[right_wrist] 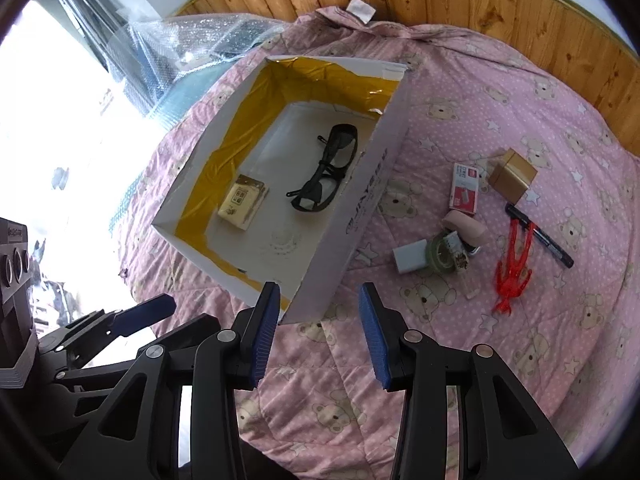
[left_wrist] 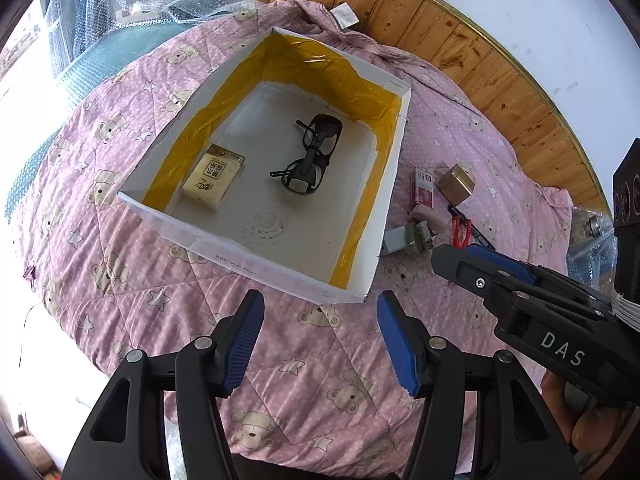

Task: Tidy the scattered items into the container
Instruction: 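Withdraw both grippers from the box back toward the scattered items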

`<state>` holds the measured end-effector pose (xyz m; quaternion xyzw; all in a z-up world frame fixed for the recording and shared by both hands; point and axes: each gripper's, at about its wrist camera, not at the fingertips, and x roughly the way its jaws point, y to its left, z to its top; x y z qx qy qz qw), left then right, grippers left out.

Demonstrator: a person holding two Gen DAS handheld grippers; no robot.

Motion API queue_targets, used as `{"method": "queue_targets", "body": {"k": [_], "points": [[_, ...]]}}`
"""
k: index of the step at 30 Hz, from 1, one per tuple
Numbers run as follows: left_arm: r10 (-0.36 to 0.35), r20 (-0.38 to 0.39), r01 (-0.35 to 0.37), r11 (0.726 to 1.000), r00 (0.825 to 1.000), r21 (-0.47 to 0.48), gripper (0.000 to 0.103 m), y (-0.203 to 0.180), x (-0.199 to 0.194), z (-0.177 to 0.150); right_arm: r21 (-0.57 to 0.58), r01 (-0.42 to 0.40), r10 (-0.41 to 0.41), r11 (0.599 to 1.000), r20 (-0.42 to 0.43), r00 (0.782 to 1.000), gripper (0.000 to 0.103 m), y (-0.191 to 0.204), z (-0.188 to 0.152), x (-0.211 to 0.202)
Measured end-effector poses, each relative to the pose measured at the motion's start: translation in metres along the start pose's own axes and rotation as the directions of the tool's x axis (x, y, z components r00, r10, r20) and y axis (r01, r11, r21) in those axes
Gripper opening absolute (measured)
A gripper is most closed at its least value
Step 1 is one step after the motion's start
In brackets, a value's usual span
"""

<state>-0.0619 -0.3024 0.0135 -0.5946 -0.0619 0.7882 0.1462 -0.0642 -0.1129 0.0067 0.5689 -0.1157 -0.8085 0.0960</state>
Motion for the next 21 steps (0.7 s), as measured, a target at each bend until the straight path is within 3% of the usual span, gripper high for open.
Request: {"method": "queue_targets", "body": {"k": [21], "points": [[0.017,-0.026,-0.015,0.998,1.0,0.061,0.06,-0.054,0.016,0.003,0.107,-0.001,0.002,0.994,-0.014,1.0,0.044,-0.074,-0.016,-0.004]]}}
